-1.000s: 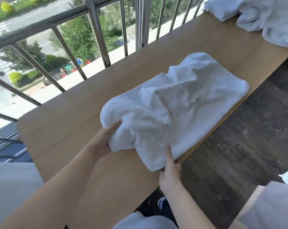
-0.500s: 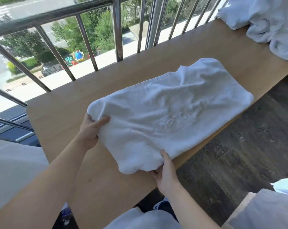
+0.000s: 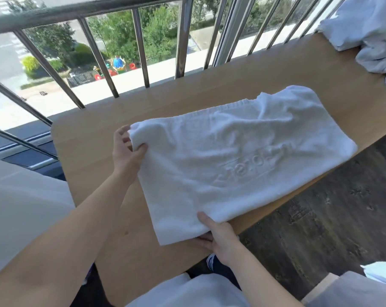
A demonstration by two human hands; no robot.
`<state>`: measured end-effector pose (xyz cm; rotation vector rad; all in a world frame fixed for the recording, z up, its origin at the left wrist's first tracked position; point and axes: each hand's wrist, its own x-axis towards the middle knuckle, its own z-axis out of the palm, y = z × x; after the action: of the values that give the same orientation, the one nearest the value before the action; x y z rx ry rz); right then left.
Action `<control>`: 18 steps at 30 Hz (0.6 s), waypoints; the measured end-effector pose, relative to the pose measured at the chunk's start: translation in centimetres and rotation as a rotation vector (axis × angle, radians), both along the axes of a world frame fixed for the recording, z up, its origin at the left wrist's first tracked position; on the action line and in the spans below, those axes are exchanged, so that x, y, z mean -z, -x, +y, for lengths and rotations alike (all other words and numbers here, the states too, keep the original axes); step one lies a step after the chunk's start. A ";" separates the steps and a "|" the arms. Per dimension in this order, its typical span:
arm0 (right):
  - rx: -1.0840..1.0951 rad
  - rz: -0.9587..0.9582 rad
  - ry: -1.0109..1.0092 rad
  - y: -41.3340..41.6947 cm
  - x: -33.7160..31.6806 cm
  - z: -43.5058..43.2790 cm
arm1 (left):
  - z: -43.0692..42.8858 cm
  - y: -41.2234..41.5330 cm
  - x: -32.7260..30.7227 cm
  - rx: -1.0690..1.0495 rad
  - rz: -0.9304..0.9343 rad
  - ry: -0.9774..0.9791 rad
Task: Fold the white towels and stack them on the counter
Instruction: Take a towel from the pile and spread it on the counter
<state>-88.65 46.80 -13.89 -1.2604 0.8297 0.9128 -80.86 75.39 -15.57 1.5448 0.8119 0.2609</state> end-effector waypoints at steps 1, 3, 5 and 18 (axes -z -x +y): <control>-0.003 0.010 0.016 -0.2 0.0 0.0 | 0.0 0.2 0.2 -0.016 0.022 -0.036; -0.001 0.023 0.053 -0.6 0.1 0.0 | 0.1 0.8 0.4 -0.068 0.083 -0.002; 0.073 0.008 0.093 -0.9 0.4 -0.3 | 0.1 1.4 0.4 -0.080 0.125 0.099; 0.471 -0.061 0.106 -6.5 0.7 -5.5 | -6.3 5.6 0.7 -0.159 0.299 -0.031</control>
<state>-82.11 41.33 -14.55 -1.1082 1.0793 0.4553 -86.45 69.08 -16.30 1.5715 1.1732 0.1607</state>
